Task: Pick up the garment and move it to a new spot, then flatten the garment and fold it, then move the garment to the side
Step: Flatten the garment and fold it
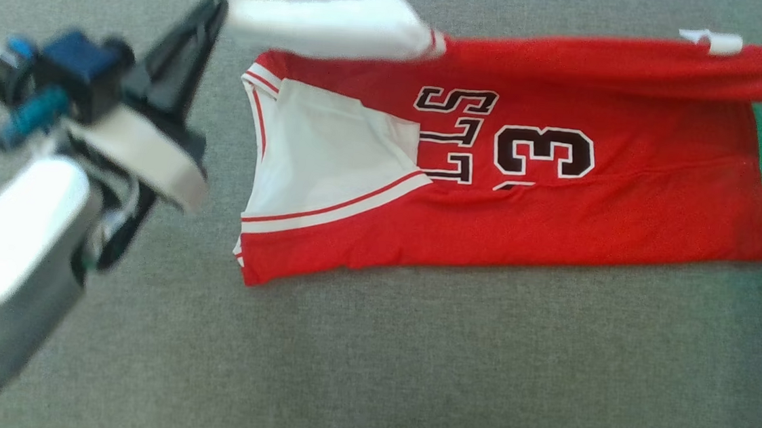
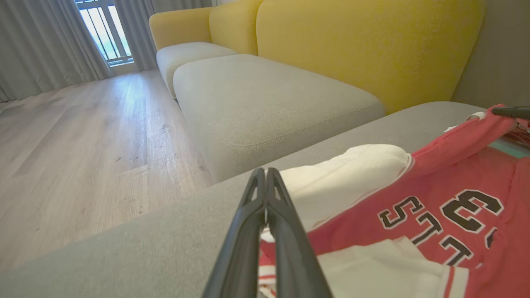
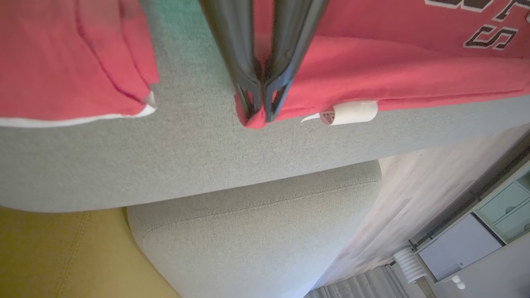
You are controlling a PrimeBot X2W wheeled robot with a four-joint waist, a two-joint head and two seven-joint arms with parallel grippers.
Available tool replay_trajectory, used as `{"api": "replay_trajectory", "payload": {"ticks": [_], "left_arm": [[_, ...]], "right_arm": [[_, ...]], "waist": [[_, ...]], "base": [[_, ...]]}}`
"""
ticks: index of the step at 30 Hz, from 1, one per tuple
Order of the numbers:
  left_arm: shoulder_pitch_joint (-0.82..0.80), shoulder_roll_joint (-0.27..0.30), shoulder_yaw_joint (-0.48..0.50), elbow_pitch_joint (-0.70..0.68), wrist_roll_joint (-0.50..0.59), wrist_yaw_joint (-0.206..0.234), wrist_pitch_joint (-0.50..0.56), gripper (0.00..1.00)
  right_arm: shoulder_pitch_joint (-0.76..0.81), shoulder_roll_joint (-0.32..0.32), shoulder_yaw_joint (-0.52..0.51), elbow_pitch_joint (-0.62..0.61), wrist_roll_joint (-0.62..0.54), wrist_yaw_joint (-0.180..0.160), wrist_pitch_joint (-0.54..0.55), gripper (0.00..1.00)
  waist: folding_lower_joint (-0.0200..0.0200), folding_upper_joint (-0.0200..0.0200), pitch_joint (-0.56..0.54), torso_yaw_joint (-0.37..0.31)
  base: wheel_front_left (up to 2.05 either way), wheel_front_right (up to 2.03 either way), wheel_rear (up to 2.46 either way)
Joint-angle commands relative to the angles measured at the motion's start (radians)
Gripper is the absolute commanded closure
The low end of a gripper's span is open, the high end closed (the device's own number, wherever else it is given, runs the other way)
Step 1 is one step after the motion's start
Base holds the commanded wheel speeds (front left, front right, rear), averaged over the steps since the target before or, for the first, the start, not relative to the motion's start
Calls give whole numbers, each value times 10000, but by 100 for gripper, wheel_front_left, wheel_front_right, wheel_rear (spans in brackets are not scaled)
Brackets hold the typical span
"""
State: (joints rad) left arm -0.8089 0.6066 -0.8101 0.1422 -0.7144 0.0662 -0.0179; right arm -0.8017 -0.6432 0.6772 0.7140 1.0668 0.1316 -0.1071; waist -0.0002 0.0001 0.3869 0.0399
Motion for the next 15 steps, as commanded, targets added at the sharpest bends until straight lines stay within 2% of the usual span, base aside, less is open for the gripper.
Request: {"api": "replay_trajectory", "payload": {"ticks": [1,9,15], "left_arm": [[162,624,475,-665,-90,311,-98,100],[2150,936,407,-2138,-435,1377,-364,100],[2966,1002,340,-2672,-534,1799,-577,100]], "right_arm": [[464,-390,54,-300,143,-9,-172,100],[1586,-622,43,-763,399,-9,-390,100],[2173,-704,-63,-1045,435,-9,-543,100]], "waist": [[2,-1,-74,41],[2,-1,-152,47],[2,-1,-221,50]], "base": [[0,0,0],[0,0,0],[0,0,0]]}}
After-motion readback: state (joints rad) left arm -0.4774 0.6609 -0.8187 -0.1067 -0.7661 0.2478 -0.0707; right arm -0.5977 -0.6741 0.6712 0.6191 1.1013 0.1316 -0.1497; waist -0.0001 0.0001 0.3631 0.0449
